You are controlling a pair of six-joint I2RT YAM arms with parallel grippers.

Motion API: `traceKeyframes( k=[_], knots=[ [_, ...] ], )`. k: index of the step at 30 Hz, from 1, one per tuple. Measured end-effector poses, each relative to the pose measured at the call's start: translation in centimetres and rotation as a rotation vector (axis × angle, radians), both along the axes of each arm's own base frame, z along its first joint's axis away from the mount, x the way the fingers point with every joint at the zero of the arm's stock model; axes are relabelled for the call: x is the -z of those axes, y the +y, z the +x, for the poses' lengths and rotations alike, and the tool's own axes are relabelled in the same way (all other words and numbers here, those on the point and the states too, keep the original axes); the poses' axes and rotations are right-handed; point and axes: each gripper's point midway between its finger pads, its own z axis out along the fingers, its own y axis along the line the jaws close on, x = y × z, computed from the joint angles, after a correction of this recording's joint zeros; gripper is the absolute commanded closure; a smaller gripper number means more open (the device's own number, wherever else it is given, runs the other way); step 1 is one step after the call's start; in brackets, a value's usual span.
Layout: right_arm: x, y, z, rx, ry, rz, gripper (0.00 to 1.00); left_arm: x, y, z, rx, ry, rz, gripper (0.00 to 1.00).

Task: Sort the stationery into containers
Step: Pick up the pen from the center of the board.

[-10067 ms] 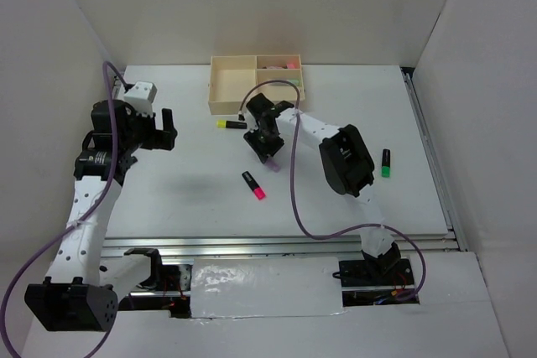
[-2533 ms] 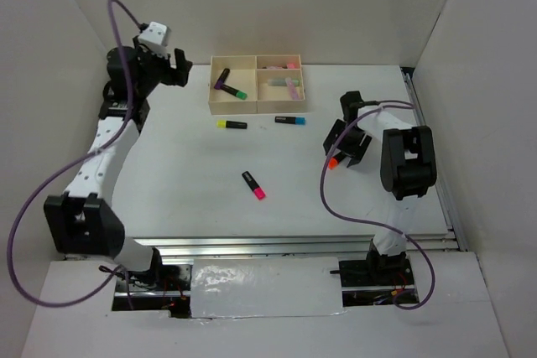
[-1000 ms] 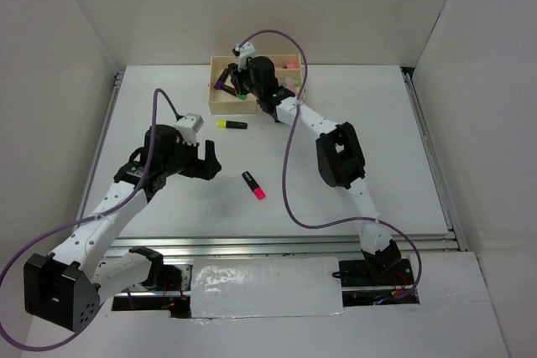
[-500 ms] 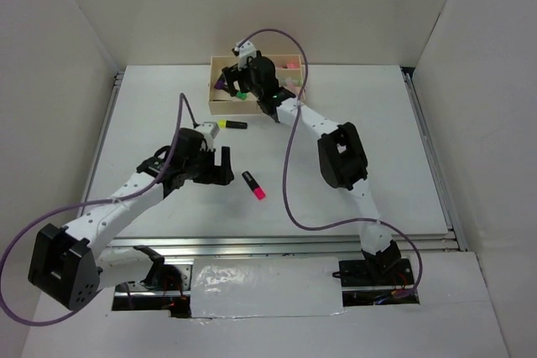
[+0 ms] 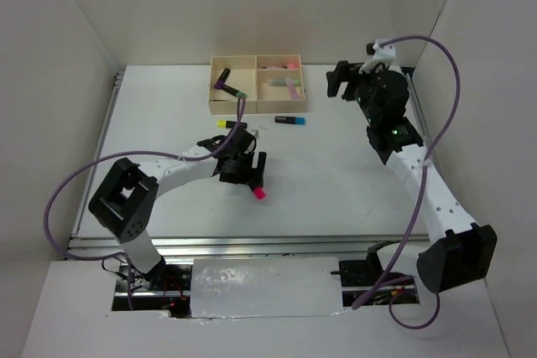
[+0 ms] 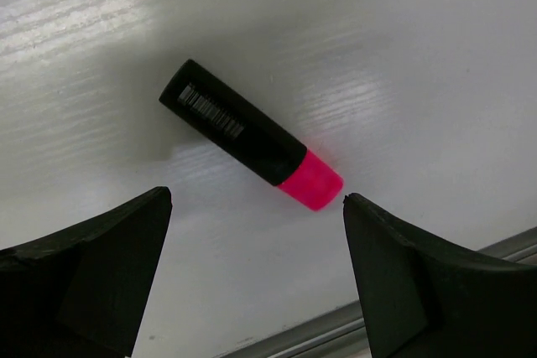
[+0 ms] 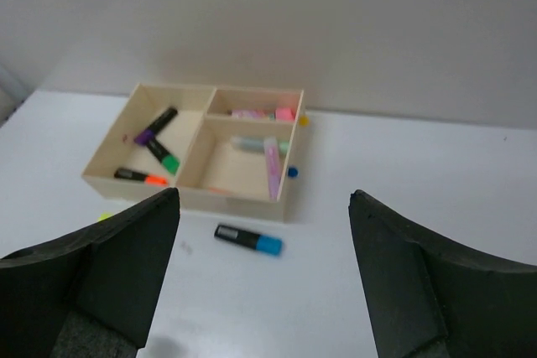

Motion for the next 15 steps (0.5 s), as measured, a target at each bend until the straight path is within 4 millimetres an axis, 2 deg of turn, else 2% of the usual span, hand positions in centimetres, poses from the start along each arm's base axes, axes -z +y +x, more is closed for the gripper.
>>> traceKeyframes(
  k=[2, 6, 8, 10, 15],
  knots=[
    [2.8, -0.3, -1.4, -0.010, 0.062, -0.002, 0.13, 0.5, -0.4, 0.3, -0.007, 0.016, 0.008, 0.05],
    [9.9, -0.5, -3.4, -0.033, 0.243, -0.027, 0.13, 1.8, -1.2, 0.4, -0.011, 0.047, 0.033, 0.07],
    [11.9, -0.7, -4.2, -0.037, 0.305, -0.035, 0.13, 2.4, -1.7, 0.4, -0.002, 0.058, 0.053, 0.08],
    [12.3, -0.9, -4.5, -0.038, 0.323, -0.036, 0.14, 2.9, -2.2, 0.4, 0.007, 0.060, 0.074, 0.14],
    [11.2, -1.3, -4.7, -0.040, 0.304, -0.025, 0.14, 3.1, -2.4, 0.8, 0.014, 0.028, 0.105, 0.30]
  ],
)
